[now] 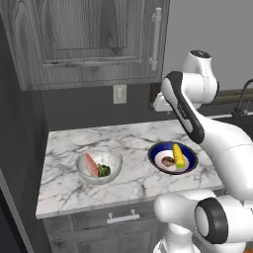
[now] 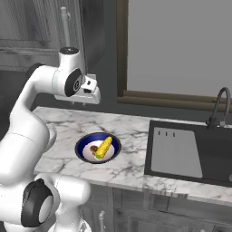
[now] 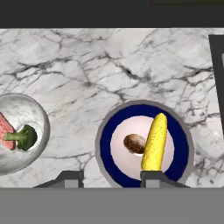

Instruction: Place the bowl containing the steak and broccoli in the microwave. Close the microwave door and press the start button to microwave the meal.

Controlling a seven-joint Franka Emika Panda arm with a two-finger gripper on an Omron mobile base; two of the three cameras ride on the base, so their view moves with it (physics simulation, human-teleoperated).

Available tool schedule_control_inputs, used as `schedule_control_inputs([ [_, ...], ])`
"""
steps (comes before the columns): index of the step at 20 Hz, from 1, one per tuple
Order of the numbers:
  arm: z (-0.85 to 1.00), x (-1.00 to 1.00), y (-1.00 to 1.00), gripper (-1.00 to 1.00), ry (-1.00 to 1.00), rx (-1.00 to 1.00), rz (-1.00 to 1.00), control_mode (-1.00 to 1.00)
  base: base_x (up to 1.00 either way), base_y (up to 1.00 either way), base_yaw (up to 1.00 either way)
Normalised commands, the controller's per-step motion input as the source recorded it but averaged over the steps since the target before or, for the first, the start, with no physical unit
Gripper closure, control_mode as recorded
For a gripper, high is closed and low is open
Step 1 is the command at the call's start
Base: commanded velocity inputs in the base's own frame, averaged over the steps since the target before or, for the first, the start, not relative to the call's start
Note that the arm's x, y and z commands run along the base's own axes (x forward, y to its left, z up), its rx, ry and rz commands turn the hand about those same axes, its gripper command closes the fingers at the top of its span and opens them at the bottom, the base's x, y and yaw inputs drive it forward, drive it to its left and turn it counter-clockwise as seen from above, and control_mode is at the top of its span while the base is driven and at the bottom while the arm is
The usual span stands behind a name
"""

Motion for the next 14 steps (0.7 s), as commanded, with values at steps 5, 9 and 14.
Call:
schedule_control_inputs([
  [5, -0.23, -0.11, 0.03, -1.00, 0.00, 0.00, 0.00, -1.00, 0.00, 0.00, 0.00],
  [9, -0.45, -0.31, 0.18, -1.00, -0.04, 0.00, 0.00, -1.00, 0.00, 0.00, 0.00],
  [14, -0.48, -0.27, 0.43, -1.00, -0.08, 0.02, 0.00, -1.00, 0.00, 0.00, 0.00],
])
